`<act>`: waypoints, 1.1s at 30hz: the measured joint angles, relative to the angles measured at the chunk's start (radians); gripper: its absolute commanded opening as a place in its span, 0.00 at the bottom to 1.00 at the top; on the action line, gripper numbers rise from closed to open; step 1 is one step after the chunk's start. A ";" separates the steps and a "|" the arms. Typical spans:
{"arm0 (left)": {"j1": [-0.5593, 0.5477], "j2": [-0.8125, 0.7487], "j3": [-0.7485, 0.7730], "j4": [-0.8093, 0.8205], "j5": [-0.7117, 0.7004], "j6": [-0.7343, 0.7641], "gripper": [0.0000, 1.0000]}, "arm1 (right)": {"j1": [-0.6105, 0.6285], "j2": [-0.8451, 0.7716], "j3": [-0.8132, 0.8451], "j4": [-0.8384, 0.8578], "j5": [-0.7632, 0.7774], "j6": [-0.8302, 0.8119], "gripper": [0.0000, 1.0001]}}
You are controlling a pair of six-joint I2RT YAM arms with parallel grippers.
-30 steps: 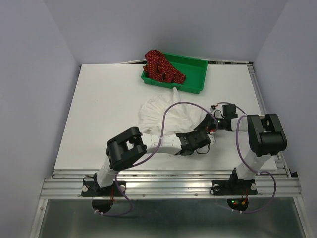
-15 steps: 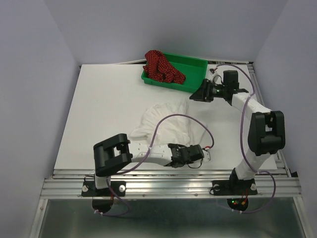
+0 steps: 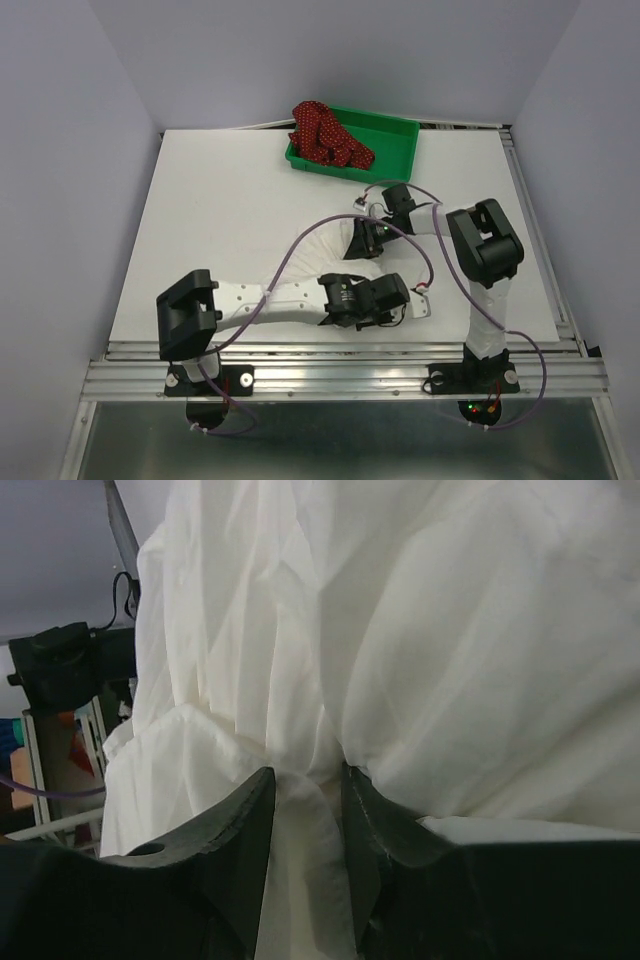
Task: Fold and stack the skirts
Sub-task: Fold the skirt
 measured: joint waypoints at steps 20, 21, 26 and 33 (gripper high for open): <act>0.362 -0.065 0.118 -0.084 0.274 0.269 0.00 | -0.002 -0.047 -0.069 -0.299 -0.092 -0.363 0.36; 0.362 -0.065 0.106 -0.080 0.290 0.279 0.00 | -0.002 -0.048 -0.059 -0.311 -0.090 -0.365 0.40; 0.338 -0.069 0.036 -0.076 0.412 0.314 0.00 | 0.004 -0.055 0.073 -0.367 0.004 -0.367 0.50; 0.290 -0.150 -0.017 -0.070 0.483 0.326 0.00 | 0.004 -0.055 0.307 -0.378 0.094 -0.328 0.56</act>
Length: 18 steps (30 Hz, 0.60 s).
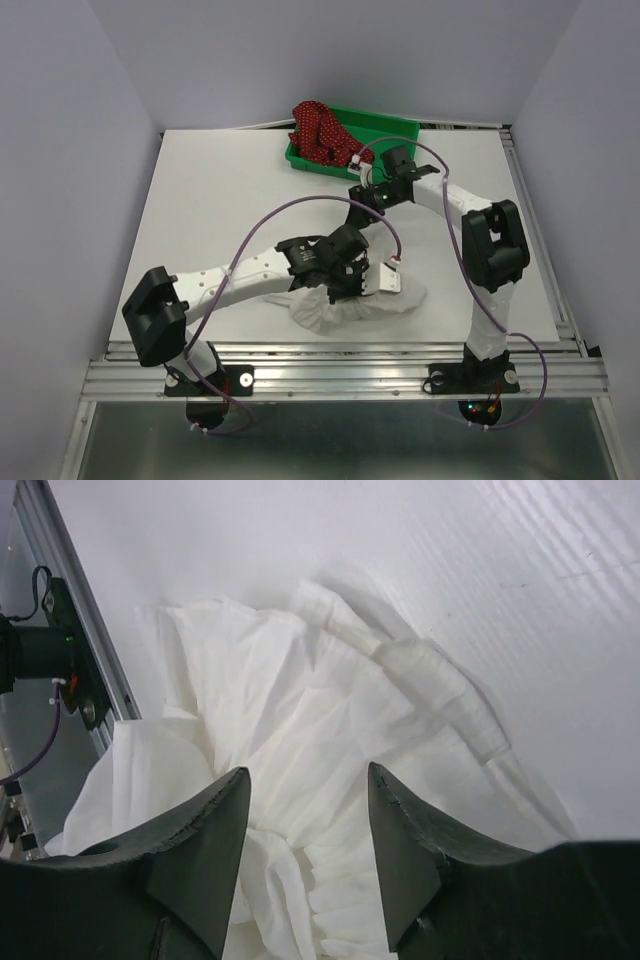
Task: Fold and stack the skirts
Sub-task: Fold the skirt
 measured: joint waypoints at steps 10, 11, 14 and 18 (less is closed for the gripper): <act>-0.024 -0.018 -0.005 -0.014 0.024 0.000 0.00 | -0.001 0.094 0.104 0.008 0.082 0.035 0.32; -0.024 -0.018 -0.004 -0.017 0.023 0.006 0.00 | -0.001 0.137 0.104 0.008 0.090 0.039 0.29; -0.024 -0.018 0.000 -0.024 0.014 0.023 0.00 | -0.006 0.227 0.101 0.010 0.070 0.072 0.19; -0.013 -0.017 0.016 -0.030 0.001 0.051 0.00 | -0.010 0.245 0.085 0.024 0.012 0.098 0.11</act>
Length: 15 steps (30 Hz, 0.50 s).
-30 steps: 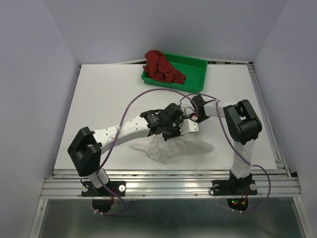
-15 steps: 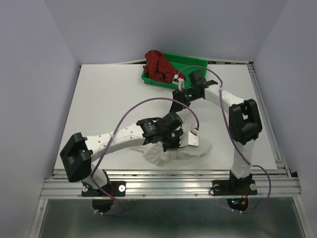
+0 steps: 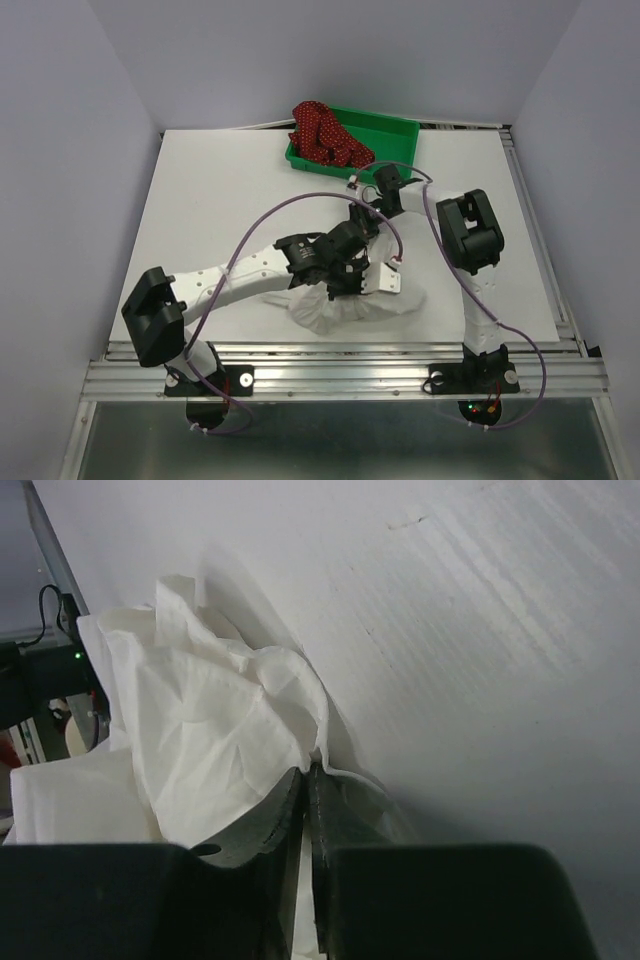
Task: Fold and stack the skirts
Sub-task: Fold the skirt
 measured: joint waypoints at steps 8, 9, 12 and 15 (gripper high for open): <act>0.124 0.062 0.084 0.011 -0.013 0.095 0.00 | 0.001 0.000 -0.066 0.004 -0.097 -0.012 0.07; 0.138 0.074 0.086 0.018 -0.018 0.108 0.00 | 0.001 0.000 -0.072 0.004 -0.106 -0.016 0.07; 0.172 0.114 0.087 0.038 -0.028 0.143 0.02 | 0.002 0.000 -0.080 0.001 -0.128 -0.022 0.07; 0.192 0.160 0.087 0.066 -0.032 0.174 0.03 | 0.004 0.000 -0.082 -0.001 -0.150 -0.024 0.07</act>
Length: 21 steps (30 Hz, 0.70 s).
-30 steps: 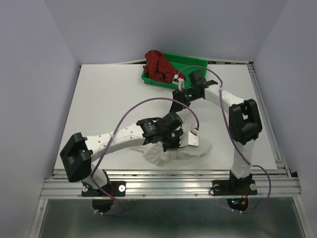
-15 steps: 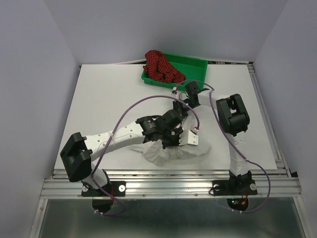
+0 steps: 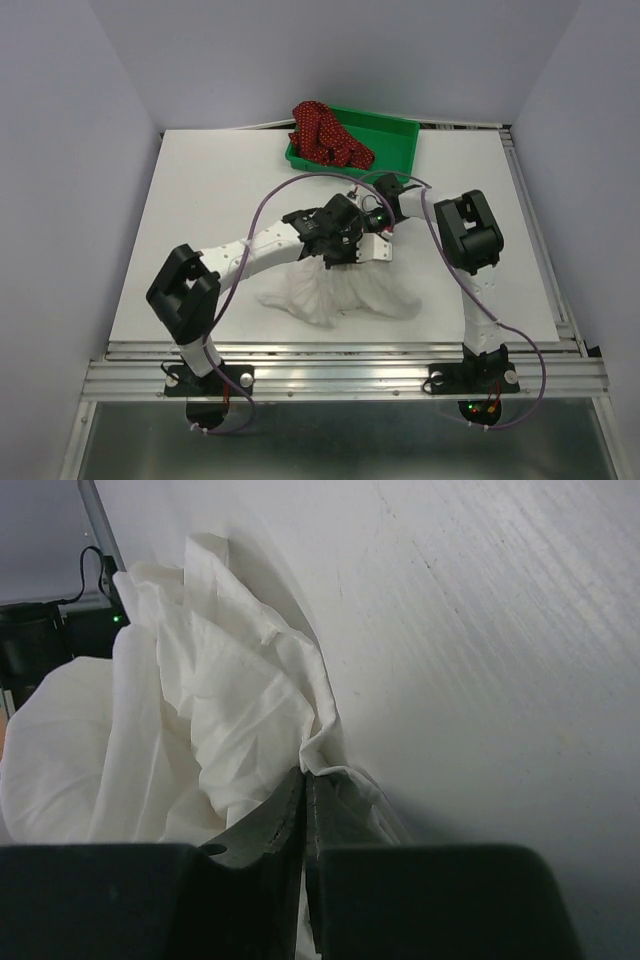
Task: Fold and stack the skirts
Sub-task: Fold the skirt
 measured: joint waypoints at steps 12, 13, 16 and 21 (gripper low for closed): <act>0.041 0.063 -0.056 0.242 -0.057 0.051 0.10 | 0.001 0.000 0.000 -0.023 -0.024 -0.026 0.07; 0.042 0.066 -0.060 0.251 -0.059 0.055 0.11 | 0.001 0.000 0.000 -0.026 -0.025 -0.027 0.07; 0.042 0.083 -0.080 0.296 -0.071 0.066 0.12 | 0.002 0.000 0.005 -0.032 -0.024 -0.033 0.07; 0.045 0.123 -0.120 0.362 -0.088 0.077 0.12 | 0.002 0.008 0.025 -0.056 -0.016 -0.047 0.08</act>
